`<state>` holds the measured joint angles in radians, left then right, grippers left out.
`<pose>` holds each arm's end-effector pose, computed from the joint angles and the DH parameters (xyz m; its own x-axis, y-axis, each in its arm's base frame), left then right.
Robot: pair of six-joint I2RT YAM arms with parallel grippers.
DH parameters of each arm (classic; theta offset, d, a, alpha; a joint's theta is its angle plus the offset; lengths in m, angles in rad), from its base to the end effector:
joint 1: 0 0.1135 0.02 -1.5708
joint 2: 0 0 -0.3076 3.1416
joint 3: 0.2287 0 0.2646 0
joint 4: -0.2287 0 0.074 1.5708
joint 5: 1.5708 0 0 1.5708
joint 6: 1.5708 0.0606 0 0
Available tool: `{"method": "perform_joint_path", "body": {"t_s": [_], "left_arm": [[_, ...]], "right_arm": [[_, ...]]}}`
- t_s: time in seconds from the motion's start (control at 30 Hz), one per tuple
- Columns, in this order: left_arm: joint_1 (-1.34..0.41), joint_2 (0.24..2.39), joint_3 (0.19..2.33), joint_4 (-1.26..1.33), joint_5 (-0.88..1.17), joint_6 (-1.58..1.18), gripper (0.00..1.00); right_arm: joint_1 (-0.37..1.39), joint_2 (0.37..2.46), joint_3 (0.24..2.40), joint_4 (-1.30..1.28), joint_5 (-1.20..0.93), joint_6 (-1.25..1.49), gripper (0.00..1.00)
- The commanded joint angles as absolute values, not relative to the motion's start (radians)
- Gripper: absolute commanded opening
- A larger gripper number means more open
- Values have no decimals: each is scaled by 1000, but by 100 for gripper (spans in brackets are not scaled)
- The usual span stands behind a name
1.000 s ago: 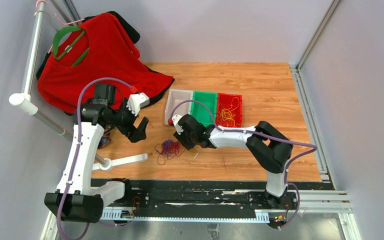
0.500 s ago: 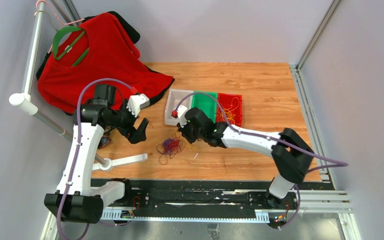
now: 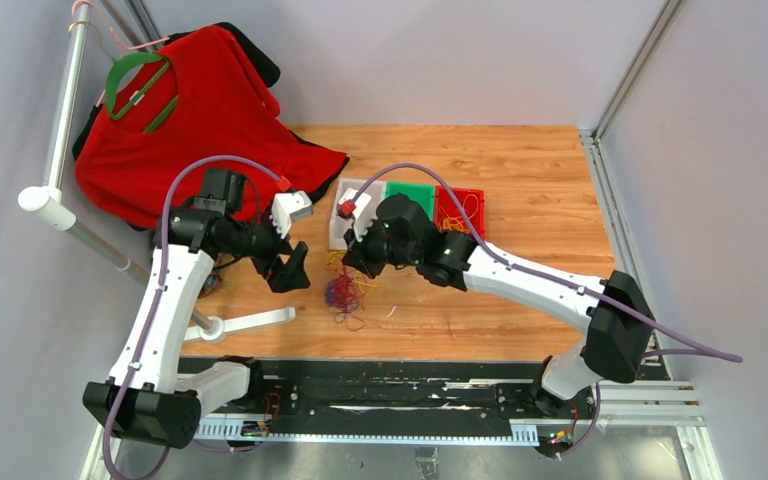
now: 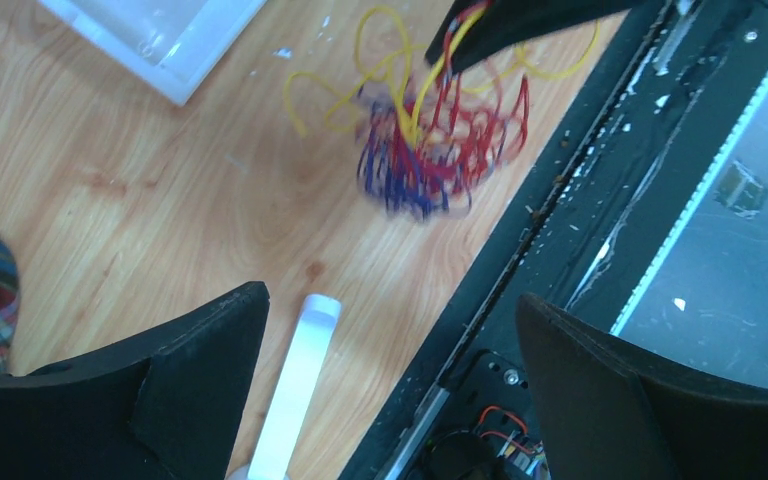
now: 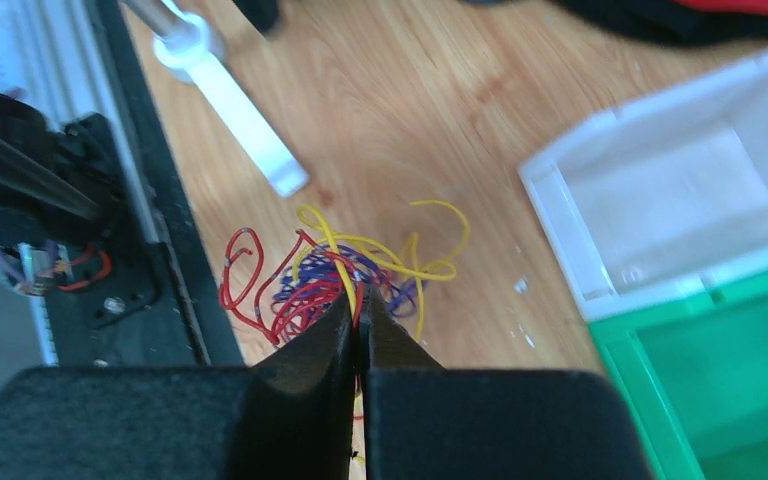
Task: Untangle the cables
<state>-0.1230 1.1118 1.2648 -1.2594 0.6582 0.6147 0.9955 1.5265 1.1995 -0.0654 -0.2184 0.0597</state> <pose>0.1780 -0.0594 0.3788 -0.5121 0.5230 -0.6813 0.8132 0.5507 -0.1885 0.2027 0.3367 0.3439 -0.2631 -0.2986 -0.9174 -0.9140 0.3817 0.1378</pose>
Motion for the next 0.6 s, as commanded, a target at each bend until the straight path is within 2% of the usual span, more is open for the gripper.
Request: {"method": "perform_joint_path", "body": {"t_s": [0.0, 0.1, 0.17, 0.27, 0.47, 0.57], "left_arm": [[-145, 1103, 1299, -1262, 771, 623, 98], [-149, 1102, 1286, -1262, 806, 620, 100], [-150, 1103, 1273, -1262, 830, 616, 92], [-150, 1108, 1248, -1262, 845, 612, 71], [-150, 1088, 1225, -1262, 814, 623, 11], [-150, 1074, 1232, -1262, 810, 625, 2]], "right_arm": [[1059, 1550, 1315, -119, -259, 72, 1], [1091, 1584, 1357, -147, -231, 68, 1], [1108, 1606, 1379, -158, -212, 66, 1], [1119, 1623, 1386, -158, -207, 74, 1], [1118, 1597, 1320, -119, -158, 91, 5], [1109, 1570, 1260, -78, -141, 109, 19]]}}
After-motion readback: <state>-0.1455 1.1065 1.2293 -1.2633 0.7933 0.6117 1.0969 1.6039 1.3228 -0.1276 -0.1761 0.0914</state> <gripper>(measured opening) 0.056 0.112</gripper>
